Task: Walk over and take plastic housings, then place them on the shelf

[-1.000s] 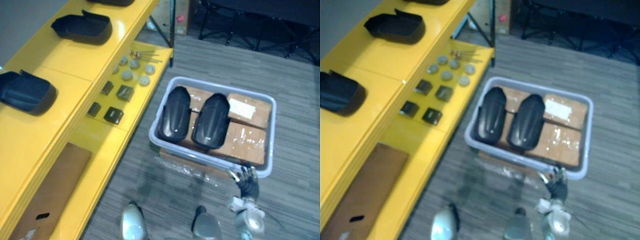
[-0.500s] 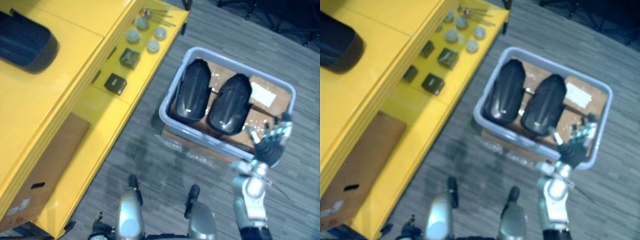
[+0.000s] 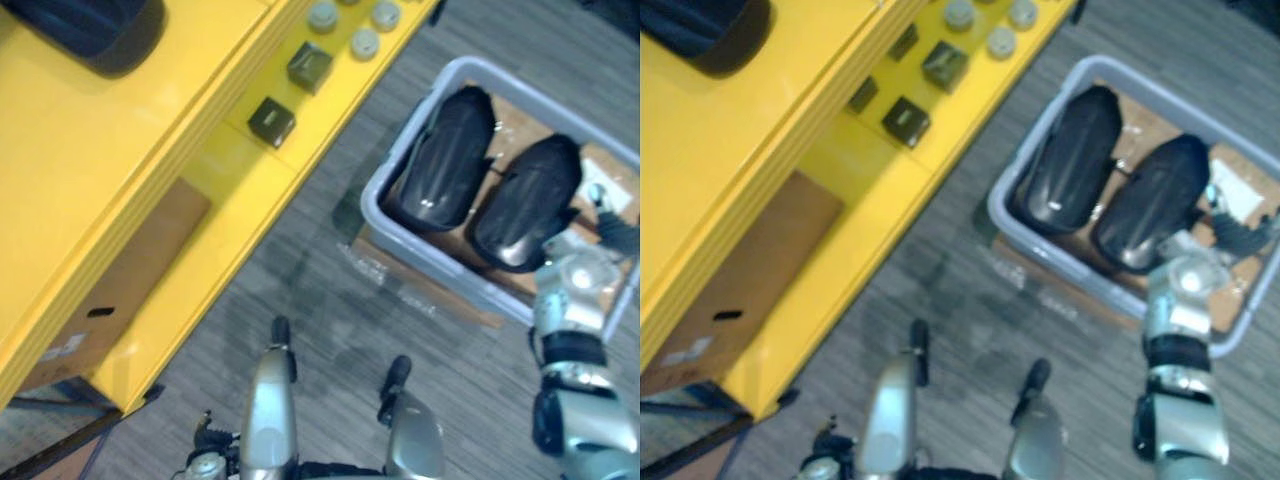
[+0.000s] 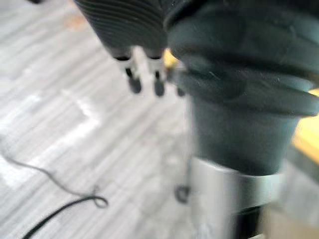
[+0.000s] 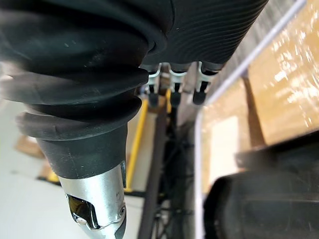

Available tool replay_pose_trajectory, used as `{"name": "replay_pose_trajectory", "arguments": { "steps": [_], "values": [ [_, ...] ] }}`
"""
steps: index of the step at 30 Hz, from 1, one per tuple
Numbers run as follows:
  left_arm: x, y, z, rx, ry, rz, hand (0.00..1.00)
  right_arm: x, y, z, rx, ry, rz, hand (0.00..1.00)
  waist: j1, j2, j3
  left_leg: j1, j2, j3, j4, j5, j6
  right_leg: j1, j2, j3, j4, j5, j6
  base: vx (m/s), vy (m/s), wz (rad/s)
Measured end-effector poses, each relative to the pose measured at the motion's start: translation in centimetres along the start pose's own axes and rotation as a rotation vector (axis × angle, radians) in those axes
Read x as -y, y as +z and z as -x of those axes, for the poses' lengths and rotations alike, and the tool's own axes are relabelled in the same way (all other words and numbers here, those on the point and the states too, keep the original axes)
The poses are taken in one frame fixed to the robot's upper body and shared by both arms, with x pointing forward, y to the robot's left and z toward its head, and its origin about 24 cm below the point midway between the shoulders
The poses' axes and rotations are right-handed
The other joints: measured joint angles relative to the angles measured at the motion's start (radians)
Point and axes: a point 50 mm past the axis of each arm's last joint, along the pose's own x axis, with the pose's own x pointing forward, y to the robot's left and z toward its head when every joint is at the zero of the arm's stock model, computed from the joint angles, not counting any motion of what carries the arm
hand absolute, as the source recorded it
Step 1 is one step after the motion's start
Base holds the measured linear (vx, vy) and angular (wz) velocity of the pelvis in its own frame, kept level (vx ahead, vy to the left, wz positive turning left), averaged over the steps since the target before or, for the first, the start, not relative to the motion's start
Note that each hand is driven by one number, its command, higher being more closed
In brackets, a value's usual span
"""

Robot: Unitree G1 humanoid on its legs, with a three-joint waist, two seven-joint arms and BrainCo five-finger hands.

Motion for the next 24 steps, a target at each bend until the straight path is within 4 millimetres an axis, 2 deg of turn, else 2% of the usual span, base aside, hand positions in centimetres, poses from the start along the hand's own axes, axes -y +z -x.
{"name": "replay_pose_trajectory", "arguments": {
  "steps": [5,8,13,17,24],
  "values": [
    [1.1,-0.8,0.2,-0.03,-0.089,0.009,0.0,1.2,2.2,-2.3,-0.007,-0.09,0.056,0.0,0.011,0.043,0.005,-0.037,-0.019,0.0,-0.004,0.015,0.01,-0.052,-0.023,0.0,0.03,-0.001,0.002,-0.03,0.019,0.04],
    [1.5,-0.7,0.3,-0.023,-0.129,0.025,0.0,1.6,3.2,-3.2,-0.015,-0.115,0.084,0.0,0.013,0.058,0.001,-0.06,-0.026,0.002,0.003,0.016,0.013,-0.085,-0.035,0.006,0.047,-0.004,0.007,-0.03,0.021,-0.01],
    [1.8,-0.3,0.1,-0.014,-0.144,0.048,0.0,1.6,3.1,-3.5,-0.036,-0.117,0.13,0.0,0.017,0.06,-0.001,-0.09,-0.024,0.0,0.016,0.016,0.013,-0.123,-0.036,0.01,0.069,-0.006,0.009,-0.03,-0.001,-0.03],
    [1.9,-0.1,0.0,-0.008,-0.15,0.059,0.0,1.9,2.3,-3.6,-0.083,-0.096,0.186,0.0,0.025,0.062,-0.002,-0.096,-0.026,-0.003,0.023,0.016,0.013,-0.134,-0.04,0.011,0.081,-0.008,0.009,0.0,0.0,0.01],
    [2.8,-0.2,0.2,-0.02,-0.2,0.068,0.0,2.0,2.7,-4.1,-0.069,0.04,0.352,0.0,0.033,0.107,-0.032,-0.129,-0.048,-0.02,0.041,0.016,0.013,-0.171,-0.065,0.009,0.13,-0.027,0.02,-0.03,0.007,0.07]
  ]
}}
